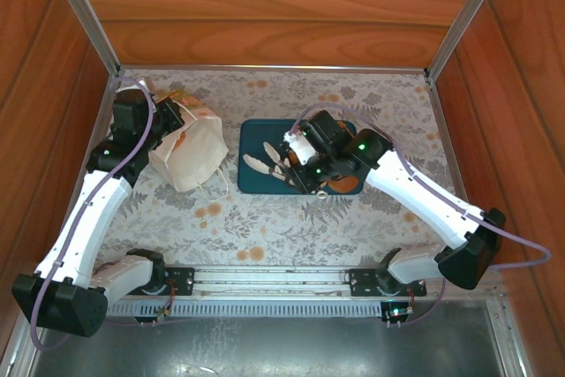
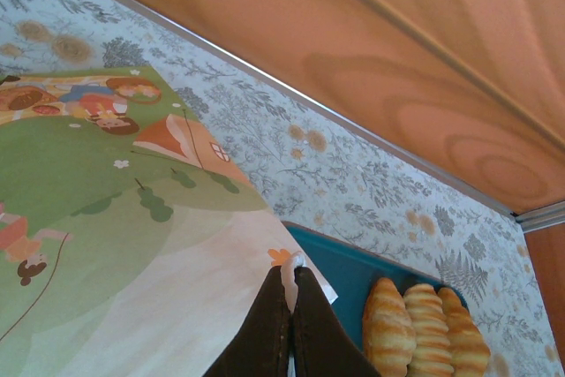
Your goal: Take the fake bread out of the paper bag
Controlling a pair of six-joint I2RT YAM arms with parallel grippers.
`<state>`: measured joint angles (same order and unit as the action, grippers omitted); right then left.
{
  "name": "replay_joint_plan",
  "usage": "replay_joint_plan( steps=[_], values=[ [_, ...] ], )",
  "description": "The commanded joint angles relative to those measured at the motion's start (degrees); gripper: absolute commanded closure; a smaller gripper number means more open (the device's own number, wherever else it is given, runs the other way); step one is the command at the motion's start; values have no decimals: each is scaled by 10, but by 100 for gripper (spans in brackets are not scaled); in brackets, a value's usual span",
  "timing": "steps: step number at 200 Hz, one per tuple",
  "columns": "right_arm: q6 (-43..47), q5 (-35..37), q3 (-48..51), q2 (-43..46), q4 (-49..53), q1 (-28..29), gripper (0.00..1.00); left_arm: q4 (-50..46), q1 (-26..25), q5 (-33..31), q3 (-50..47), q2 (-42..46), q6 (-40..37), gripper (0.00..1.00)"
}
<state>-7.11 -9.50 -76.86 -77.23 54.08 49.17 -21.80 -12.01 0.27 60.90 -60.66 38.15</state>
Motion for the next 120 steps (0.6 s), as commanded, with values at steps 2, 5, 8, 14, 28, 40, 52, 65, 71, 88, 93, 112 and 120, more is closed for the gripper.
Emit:
replay_joint_plan(
  steps=[2, 5, 8, 14, 28, 40, 52, 65, 71, 88, 93, 112, 120],
  values=[
    [11, -75, 12, 4, -79, 11, 57, 6, 2, 9, 15, -10, -3, 100],
    [12, -77, 13, 3, -84, 14, 57, 6, 2, 9, 16, -11, -3, 100],
    [13, -80, 14, 1, -88, 16, 57, 6, 2, 10, 17, -12, -3, 100],
    [15, -82, 15, -2, -96, 21, 57, 6, 2, 11, 18, -13, -2, 100],
    [22, -80, 14, -14, -111, 33, 57, 6, 2, 13, 20, -14, -1, 100],
    [28, -71, 15, -25, -127, 42, 57, 6, 1, 14, 20, -15, 0, 100],
    [31, -56, 13, -38, -142, 51, 57, 6, 1, 15, 21, -15, 1, 100],
    [31, -44, 6, -57, -152, 58, 57, 5, 1, 17, 22, -15, 2, 100],
    [31, -37, 1, -68, -157, 62, 57, 5, 2, 17, 22, -14, 2, 100],
    [29, -18, -14, -96, -171, 74, 58, 5, 1, 17, 22, -13, 3, 100],
    [29, -13, -19, -104, -175, 78, 58, 5, 1, 16, 22, -12, 3, 100],
    [29, 7, -38, -135, -186, 91, 58, 5, 1, 17, 24, -12, 3, 100],
    [28, 10, -45, -146, -190, 95, 58, 4, 1, 16, 24, -10, 3, 100]
  ],
)
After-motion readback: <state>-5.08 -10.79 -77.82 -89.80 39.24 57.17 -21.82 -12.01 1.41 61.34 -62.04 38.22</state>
